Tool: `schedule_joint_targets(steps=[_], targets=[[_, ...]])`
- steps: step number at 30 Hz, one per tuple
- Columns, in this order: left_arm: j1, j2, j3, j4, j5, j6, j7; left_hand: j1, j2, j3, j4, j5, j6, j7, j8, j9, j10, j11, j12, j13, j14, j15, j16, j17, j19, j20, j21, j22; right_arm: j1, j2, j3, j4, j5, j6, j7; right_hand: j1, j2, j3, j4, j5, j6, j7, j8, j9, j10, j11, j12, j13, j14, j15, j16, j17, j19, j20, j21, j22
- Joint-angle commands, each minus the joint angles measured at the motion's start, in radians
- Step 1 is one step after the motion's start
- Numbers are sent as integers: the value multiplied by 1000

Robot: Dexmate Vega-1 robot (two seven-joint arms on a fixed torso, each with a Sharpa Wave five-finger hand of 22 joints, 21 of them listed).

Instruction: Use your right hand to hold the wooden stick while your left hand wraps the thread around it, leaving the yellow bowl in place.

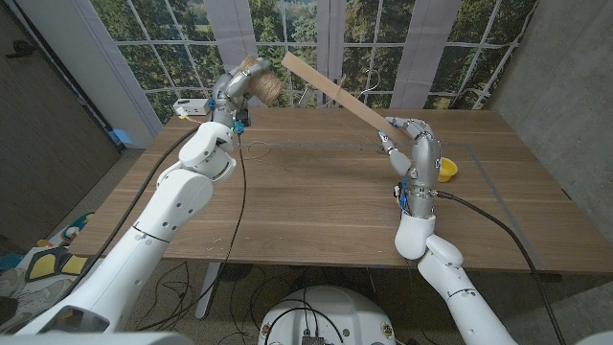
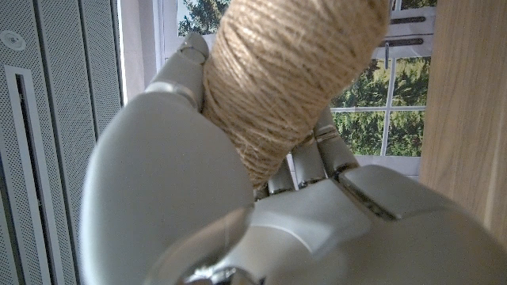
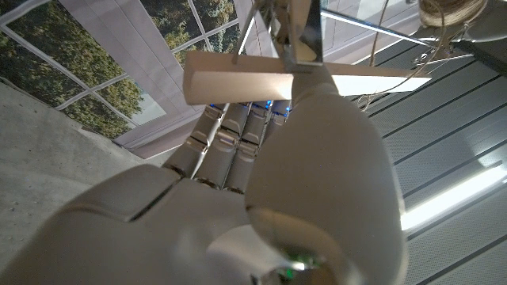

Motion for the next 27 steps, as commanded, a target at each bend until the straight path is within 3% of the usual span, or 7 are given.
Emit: schedule_joint_targets(steps=[1, 11, 27], targets=[[-95, 19, 14, -38, 1, 118, 54, 126, 178, 111, 38, -3, 92, -5, -3, 5, 66, -61, -6, 2, 303, -359, -5, 1, 41, -167, 170, 5, -15, 128, 123, 6, -274, 44, -1, 120, 117, -1, 6, 5, 85, -87, 5, 141, 97, -68, 99, 131, 11, -114, -2, 5, -4, -90, 9, 2], [-185, 17, 42, -65, 25, 208, 109, 126, 177, 113, 38, -3, 93, -3, -5, 7, 66, -60, -8, 1, 306, -359, -5, 1, 40, -167, 173, 5, -8, 85, 72, 35, -314, -28, -1, 121, 119, -4, 7, 5, 86, -88, 4, 142, 99, -69, 95, 131, 11, -113, -3, 4, -6, -92, 18, 2], [-296, -12, 143, -56, 81, 268, 51, 126, 176, 115, 38, -3, 96, -4, -9, 9, 67, -59, -9, 5, 305, -359, -9, -3, 38, -167, 177, 5, 15, 21, -6, 62, -316, -93, -1, 123, 119, -9, 8, 5, 87, -92, 2, 140, 100, -69, 91, 133, 12, -114, -4, 6, -11, -98, 28, 1]])
